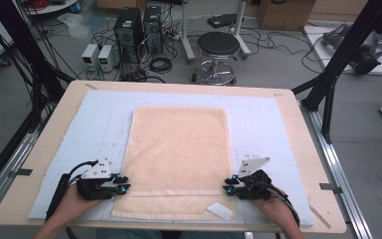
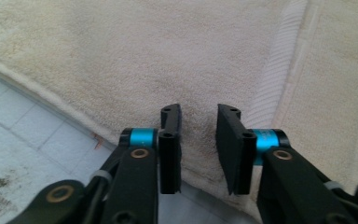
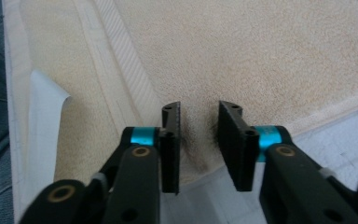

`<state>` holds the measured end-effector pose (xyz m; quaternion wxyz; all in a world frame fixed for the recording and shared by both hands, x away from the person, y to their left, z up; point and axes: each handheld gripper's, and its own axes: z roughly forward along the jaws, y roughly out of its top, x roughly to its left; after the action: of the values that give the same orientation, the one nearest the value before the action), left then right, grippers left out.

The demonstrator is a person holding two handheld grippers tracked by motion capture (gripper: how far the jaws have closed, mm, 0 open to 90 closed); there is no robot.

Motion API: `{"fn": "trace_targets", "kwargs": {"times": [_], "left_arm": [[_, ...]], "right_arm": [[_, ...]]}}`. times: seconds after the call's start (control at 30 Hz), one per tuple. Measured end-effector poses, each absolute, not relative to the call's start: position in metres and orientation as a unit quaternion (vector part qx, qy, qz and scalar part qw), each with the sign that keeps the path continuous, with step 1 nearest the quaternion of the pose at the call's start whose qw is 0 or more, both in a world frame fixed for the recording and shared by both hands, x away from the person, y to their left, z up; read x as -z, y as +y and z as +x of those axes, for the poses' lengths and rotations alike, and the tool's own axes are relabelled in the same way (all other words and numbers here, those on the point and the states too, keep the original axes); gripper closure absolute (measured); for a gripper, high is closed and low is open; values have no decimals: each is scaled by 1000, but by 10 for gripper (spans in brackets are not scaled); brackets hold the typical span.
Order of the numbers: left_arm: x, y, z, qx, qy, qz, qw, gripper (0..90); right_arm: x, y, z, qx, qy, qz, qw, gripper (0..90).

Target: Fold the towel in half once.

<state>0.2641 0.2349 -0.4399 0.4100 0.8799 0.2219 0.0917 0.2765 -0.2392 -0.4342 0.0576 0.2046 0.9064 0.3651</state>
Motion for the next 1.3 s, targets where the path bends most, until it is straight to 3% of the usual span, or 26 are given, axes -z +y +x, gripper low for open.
{"fn": "trace_targets", "kwargs": {"times": [0.13,0.23,0.7,1.17,1.23,1.3], "left_arm": [[439,234,262,-99,224,880,408,848],[436,236,262,-101,225,878,409,865],[407,252,241,-116,222,859,446,868],[411,255,202,-109,199,872,434,867],[412,256,200,-107,202,871,435,833],[413,258,199,-105,209,869,437,737]], "right_arm": [[433,-237,277,-361,909,202,54,847],[429,-237,278,-359,909,203,57,860],[393,-238,256,-385,902,183,68,861],[393,-240,213,-396,902,168,48,860],[396,-240,211,-396,902,168,36,790],[400,-242,214,-398,900,176,29,722]]}}
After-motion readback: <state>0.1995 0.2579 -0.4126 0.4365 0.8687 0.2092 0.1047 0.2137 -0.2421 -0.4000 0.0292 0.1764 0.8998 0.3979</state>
